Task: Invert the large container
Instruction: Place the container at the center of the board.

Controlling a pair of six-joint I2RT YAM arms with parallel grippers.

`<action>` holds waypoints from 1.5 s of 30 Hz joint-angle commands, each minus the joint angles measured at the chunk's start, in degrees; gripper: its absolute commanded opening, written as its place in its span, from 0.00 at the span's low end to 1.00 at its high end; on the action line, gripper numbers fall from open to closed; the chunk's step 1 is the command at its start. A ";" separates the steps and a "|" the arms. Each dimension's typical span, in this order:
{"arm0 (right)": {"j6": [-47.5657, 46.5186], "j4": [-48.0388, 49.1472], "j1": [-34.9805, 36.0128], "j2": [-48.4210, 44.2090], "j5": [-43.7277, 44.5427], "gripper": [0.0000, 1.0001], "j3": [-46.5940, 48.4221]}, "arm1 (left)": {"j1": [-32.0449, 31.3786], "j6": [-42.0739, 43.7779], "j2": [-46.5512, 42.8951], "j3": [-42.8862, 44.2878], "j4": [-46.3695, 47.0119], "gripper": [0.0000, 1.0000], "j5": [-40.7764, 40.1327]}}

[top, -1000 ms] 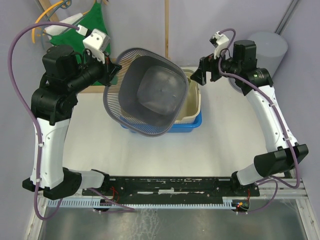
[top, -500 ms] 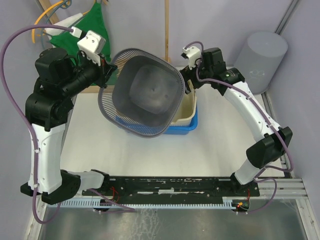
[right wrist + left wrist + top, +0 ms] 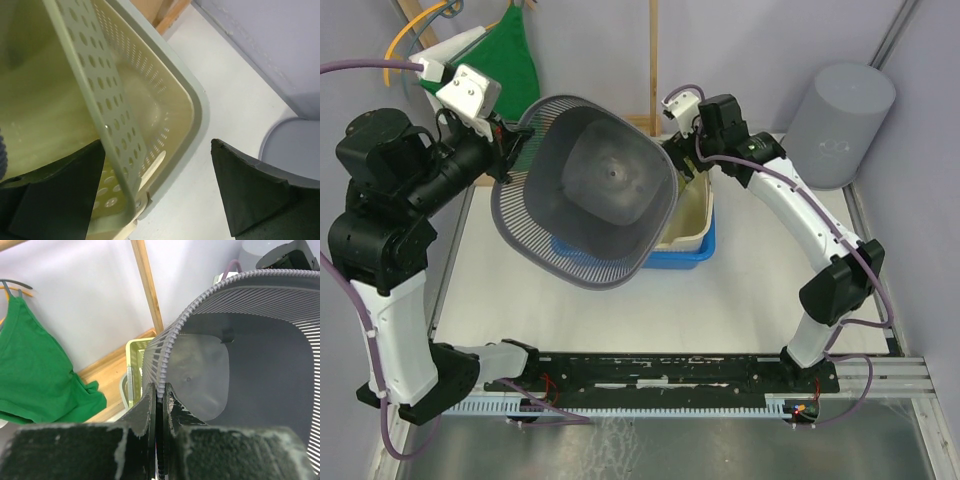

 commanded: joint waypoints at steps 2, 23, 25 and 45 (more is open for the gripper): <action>-1.25 2.38 1.08 -2.56 -4.93 0.95 8.03 | -0.24 -1.63 0.34 7.49 6.83 0.03 3.51; -5.51 -7.94 0.35 -9.82 11.84 0.97 10.41 | -0.25 -5.85 4.50 15.23 13.23 0.03 4.82; -5.17 -2.19 -0.81 -14.14 14.17 0.98 2.29 | -0.20 -6.48 4.69 15.69 13.73 0.03 5.72; -2.05 -9.73 -18.92 -33.75 13.35 0.99 -18.62 | -0.25 -25.28 10.89 14.53 31.17 0.03 19.28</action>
